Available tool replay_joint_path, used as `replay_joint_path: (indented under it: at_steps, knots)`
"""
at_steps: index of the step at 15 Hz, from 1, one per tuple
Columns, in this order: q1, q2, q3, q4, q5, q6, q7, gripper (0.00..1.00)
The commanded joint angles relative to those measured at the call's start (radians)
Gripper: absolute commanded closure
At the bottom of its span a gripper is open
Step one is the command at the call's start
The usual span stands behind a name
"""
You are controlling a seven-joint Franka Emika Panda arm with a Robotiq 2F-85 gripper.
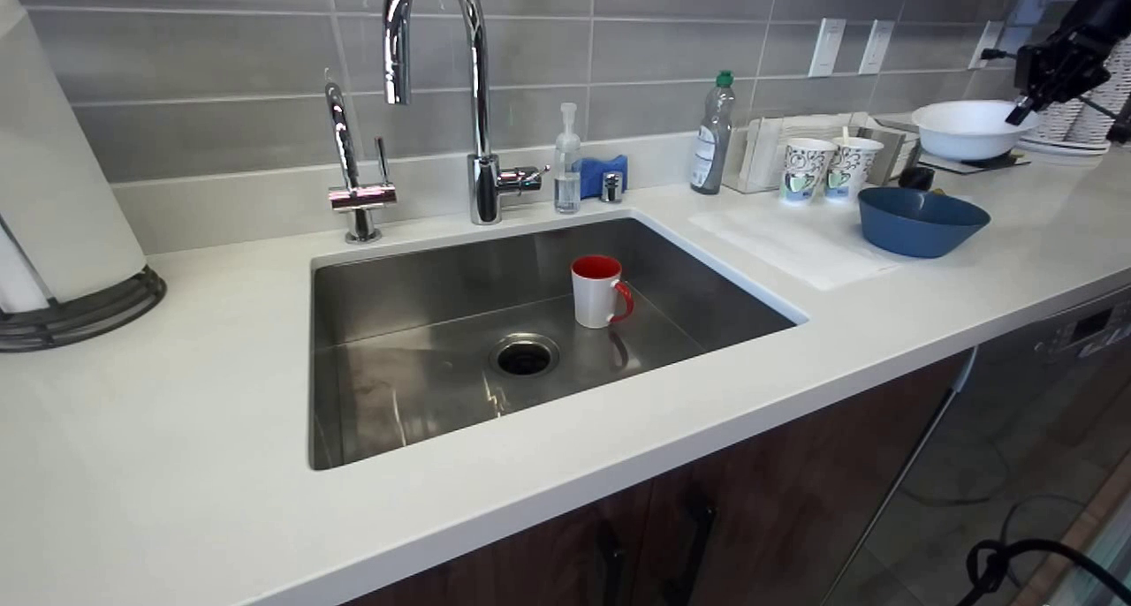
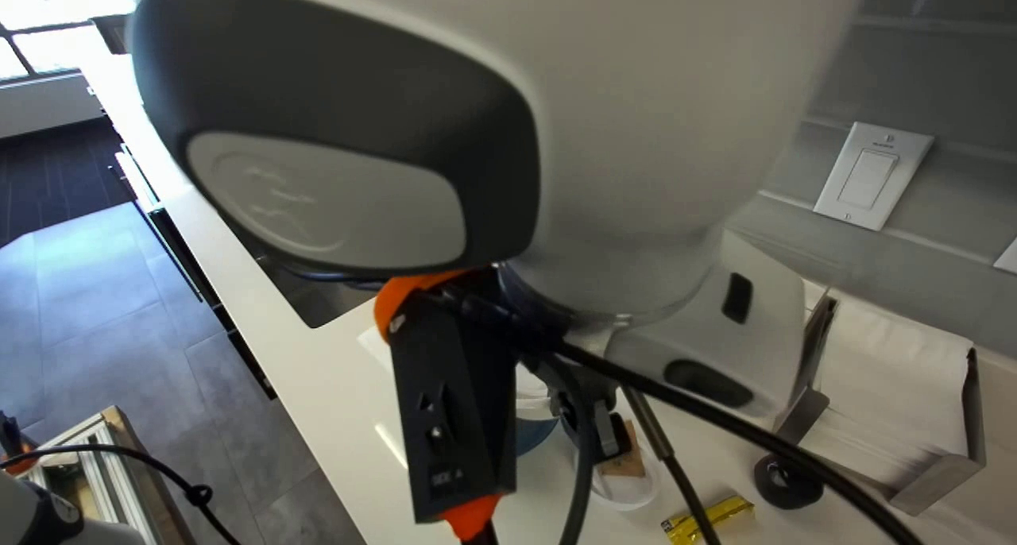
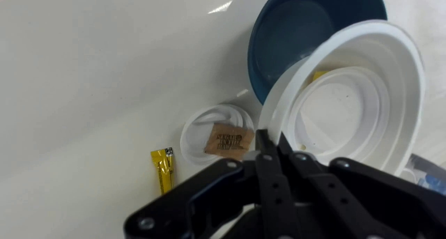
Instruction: Move the white bowl to the counter
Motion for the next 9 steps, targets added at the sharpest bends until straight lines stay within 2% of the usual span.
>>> replay_joint_path:
  at_steps: [1, 9]
  knots:
    - [-0.029, 0.110, -0.003, 0.097, 0.118, -0.013, 0.098, 0.99]
    - [-0.092, 0.268, 0.022, 0.195, 0.273, 0.111, 0.331, 0.99]
